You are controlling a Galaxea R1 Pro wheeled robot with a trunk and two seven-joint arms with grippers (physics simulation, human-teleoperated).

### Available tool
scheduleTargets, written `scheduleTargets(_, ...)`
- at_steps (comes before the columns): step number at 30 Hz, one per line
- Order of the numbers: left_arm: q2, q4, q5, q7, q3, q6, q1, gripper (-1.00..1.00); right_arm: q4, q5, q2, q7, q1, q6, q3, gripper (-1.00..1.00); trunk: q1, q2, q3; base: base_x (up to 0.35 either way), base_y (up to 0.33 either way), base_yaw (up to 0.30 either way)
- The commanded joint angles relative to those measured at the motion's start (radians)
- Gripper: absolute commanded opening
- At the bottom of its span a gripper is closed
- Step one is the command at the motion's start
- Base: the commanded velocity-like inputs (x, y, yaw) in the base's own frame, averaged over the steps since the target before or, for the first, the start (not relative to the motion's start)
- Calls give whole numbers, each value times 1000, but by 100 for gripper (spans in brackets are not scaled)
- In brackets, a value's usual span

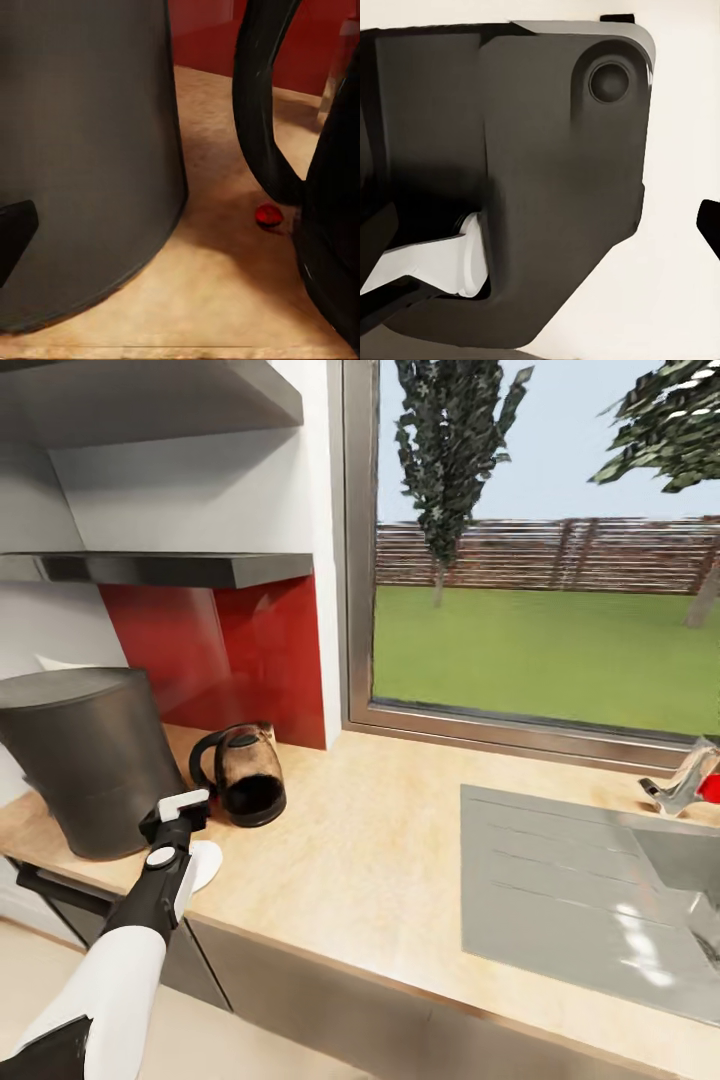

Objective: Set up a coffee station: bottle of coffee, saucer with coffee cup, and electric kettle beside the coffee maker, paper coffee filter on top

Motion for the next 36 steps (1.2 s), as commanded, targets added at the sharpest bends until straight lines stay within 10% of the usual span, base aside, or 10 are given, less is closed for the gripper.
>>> scheduleTargets(1, -1, 1, -10, 3, 2, -3, -1, 100, -1, -11, -1, 2, -1, 1, 8, 100, 0, -2, -2, -309, -76, 0)
scheduleTargets(17, -4, -12, -4, -5, 3, -6, 0, 100, -3, -11, 1, 2, -1, -3, 6, 100, 0, -2, -2, -252, -19, 0)
scheduleTargets(21, -2, -36, 6, -43, 4, -87, 72, 100, -3, -11, 1, 1, -1, -4, 4, 100, 0, -2, -2, -77, 0, 0)
scheduleTargets(26, -1, -218, 125, -298, 6, -209, 303, 100, -6, -12, 2, 1, -1, -7, 3, 100, 0, -2, -2, -5, 0, 0)
scheduleTargets(36, 41, -345, 410, -443, 7, -359, 613, 100, -8, -13, 2, 2, -1, -112, 3, 100, 0, -2, -2, 0, 0, 0)
